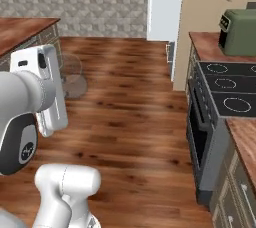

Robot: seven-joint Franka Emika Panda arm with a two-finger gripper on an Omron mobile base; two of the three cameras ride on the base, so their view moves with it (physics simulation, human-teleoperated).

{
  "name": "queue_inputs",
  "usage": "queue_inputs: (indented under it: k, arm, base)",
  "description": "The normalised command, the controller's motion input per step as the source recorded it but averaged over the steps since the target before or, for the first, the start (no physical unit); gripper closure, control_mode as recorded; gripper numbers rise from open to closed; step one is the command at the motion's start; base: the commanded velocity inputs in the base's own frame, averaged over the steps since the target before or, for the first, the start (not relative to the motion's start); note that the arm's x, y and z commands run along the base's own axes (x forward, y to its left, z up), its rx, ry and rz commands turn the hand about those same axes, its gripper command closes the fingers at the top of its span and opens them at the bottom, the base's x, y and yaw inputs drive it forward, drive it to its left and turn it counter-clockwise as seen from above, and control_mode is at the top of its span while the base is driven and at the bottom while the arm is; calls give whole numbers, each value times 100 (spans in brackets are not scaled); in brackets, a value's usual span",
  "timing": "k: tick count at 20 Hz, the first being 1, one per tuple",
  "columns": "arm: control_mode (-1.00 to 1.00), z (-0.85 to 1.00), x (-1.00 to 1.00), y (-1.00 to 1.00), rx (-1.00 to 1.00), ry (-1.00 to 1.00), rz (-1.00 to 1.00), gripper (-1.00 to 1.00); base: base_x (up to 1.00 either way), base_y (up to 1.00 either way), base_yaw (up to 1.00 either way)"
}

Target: There is a bowl on the dining counter. Grab a lemon wedge from the fridge and place it in the bowl. Then get the liquor bottle and glass cup from the cabinet and place them next to the bowl.

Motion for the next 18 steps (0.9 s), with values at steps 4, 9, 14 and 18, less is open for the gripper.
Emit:
queue_inputs:
  k: [4, 9, 14, 18]
  arm:
    - [100, 0, 0, 0, 0, 0, 0, 100]
    - [100, 0, 0, 0, 0, 0, 0, 100]
    - [100, 0, 0, 0, 0, 0, 0, 100]
    - [100, 0, 0, 0, 0, 0, 0, 100]
  base:
    - [100, 0, 28]
    - [100, 0, 24]
    - [100, 0, 22]
    - [100, 1, 21]
